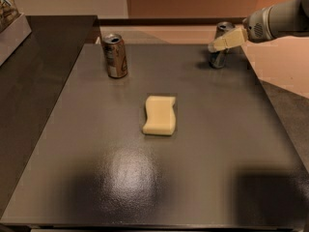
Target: Knock redbull can over
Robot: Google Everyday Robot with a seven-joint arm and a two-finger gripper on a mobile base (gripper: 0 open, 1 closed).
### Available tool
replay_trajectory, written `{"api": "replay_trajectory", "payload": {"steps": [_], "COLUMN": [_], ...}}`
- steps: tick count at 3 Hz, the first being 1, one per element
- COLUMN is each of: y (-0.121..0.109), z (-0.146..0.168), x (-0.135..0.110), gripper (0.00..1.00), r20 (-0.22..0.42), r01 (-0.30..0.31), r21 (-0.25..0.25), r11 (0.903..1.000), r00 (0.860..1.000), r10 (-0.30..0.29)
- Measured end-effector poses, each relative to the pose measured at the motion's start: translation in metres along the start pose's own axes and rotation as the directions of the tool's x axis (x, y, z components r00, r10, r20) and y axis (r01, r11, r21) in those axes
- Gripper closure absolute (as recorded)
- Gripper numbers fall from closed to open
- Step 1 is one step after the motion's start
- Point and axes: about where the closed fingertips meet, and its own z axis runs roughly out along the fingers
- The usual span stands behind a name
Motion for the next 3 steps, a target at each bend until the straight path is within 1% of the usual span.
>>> {"api": "replay_trajectory", "payload": {"steps": [1, 2, 3], "y": [-0.0034, 0.0002, 0.0023], "z": [0.0047, 0.0041, 0.0002], "x": [-0.0017, -0.0033, -0.0045], "gripper": [0.00, 0.18, 0.41], "r20": [0.025, 0.037, 0.039], "r01": [-0.008, -0.006, -0.003], "r21": [-0.007, -0.024, -0.036], "r11": [0.9999, 0.9997, 0.9994], "r00": [1.000, 0.999, 0.999], "r10": [0.008, 0.007, 0.005]}}
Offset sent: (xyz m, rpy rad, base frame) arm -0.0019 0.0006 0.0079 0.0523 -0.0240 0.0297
